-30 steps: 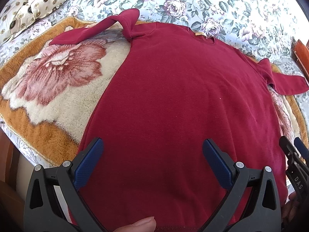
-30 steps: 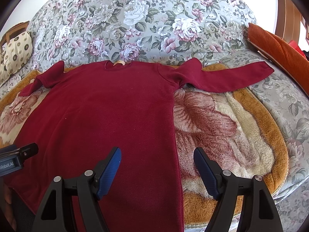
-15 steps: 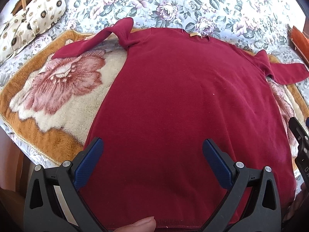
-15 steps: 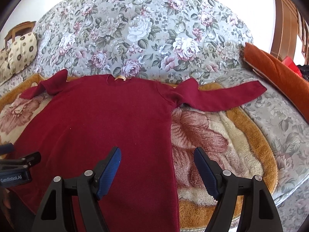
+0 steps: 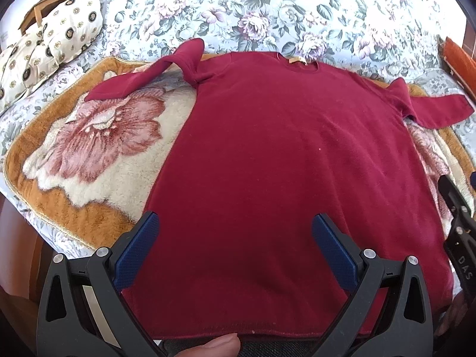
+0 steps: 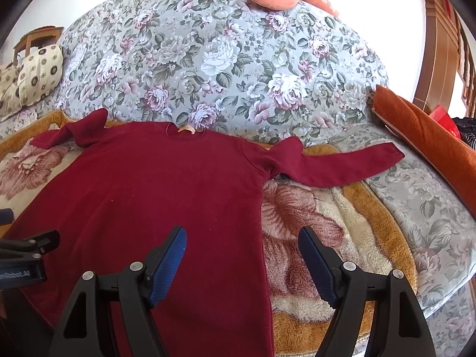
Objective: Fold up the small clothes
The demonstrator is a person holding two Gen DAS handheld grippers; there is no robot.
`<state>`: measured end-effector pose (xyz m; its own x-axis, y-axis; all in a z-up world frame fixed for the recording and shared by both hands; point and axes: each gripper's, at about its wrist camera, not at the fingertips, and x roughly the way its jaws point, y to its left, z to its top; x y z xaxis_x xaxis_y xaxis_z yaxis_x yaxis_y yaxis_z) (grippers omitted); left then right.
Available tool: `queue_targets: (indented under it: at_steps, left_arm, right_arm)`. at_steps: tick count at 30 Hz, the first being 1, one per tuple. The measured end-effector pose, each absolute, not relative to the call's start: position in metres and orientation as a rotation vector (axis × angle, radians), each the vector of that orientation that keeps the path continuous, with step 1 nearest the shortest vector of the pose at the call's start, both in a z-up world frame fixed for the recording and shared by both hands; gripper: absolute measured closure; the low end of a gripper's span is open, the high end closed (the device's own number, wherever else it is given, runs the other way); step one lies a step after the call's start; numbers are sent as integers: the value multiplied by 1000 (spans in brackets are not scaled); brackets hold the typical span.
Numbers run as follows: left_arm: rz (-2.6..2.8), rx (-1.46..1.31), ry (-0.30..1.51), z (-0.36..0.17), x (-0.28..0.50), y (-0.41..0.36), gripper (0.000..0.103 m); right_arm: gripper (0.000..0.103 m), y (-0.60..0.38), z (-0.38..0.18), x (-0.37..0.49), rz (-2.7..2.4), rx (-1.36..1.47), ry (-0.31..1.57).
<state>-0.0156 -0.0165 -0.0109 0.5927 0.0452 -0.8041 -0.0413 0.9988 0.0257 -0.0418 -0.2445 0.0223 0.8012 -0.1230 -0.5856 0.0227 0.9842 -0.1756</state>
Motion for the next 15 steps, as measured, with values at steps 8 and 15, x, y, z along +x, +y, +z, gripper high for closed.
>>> queue_targets:
  at_steps: [8,15]
  left_arm:
    - [65,0,922,-4,-19,-10,0]
    - [65,9,916,-2,-21,-13,0]
  right_arm:
    - [28,-245,22,-41,-77,-159,641]
    - [28,-244,21,-40,-76,-157,638]
